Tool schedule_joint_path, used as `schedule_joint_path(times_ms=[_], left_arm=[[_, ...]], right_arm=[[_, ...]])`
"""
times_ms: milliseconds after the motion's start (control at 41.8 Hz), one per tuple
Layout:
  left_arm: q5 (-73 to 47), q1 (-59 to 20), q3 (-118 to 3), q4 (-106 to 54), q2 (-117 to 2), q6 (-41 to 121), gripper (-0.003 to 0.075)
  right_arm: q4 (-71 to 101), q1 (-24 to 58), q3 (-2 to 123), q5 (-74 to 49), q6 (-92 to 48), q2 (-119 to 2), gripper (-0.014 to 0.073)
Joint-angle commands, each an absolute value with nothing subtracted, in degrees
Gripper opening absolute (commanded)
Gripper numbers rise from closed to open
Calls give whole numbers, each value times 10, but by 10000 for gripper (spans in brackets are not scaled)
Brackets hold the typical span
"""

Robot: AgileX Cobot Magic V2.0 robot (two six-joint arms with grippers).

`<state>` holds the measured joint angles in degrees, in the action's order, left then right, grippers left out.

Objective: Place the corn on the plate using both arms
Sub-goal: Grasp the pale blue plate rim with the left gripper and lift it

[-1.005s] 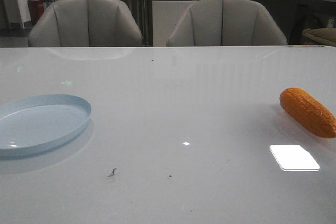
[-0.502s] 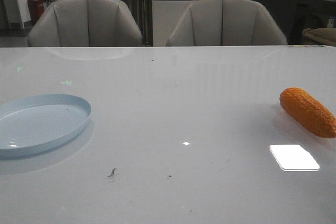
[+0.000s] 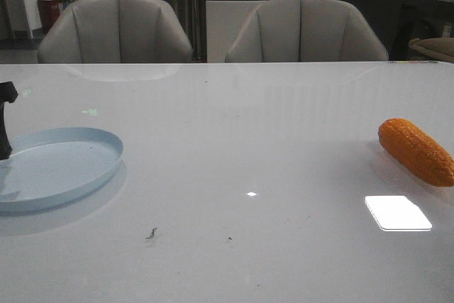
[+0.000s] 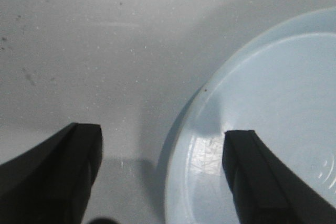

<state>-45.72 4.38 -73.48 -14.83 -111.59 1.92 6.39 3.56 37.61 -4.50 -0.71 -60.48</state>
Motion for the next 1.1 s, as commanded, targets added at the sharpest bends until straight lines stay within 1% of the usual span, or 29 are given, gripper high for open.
schedule_joint_path(times_ms=[0, 72, 96, 120, 167, 191, 215, 383, 407, 478, 574, 813, 957, 1077], left_arm=[[-455, 45, -753, -163, -1094, 21, 528], [-456, 45, -753, -163, -1095, 21, 482], [-456, 45, -753, -163, -1095, 21, 446], [-456, 45, -753, -163, -1096, 21, 426], [-457, 45, -753, -163, -1096, 21, 340], [-458, 45, -753, -163, -1096, 21, 318], [-460, 45, -753, -163, -1096, 21, 277], [-474, 45, -754, -163, -1096, 21, 92], [-474, 45, -754, -164, -1096, 21, 85], [-489, 45, -761, -167, -1096, 21, 93], [-535, 45, -787, -187, -1096, 21, 93], [-618, 43, -897, -289, -1096, 21, 93], [-635, 17, -957, -349, -1096, 21, 93], [-632, -28, -990, -362, -1096, 21, 93]], right_arm=[[61, 35, 397, 0, -10, -598, 454], [61, 35, 397, 0, -10, -598, 454], [61, 35, 397, 0, -10, -598, 454], [61, 35, 397, 0, -10, -598, 454], [61, 35, 397, 0, -10, -598, 454], [61, 35, 397, 0, -10, -598, 454], [61, 35, 397, 0, -10, -598, 454], [61, 35, 397, 0, -10, -598, 454], [61, 35, 397, 0, -10, -598, 454], [61, 35, 397, 0, -10, -598, 454], [61, 35, 397, -8, -10, -598, 454], [61, 35, 397, -30, -10, -598, 454], [61, 35, 397, -34, -10, -598, 454], [61, 35, 397, -34, -10, -598, 454]])
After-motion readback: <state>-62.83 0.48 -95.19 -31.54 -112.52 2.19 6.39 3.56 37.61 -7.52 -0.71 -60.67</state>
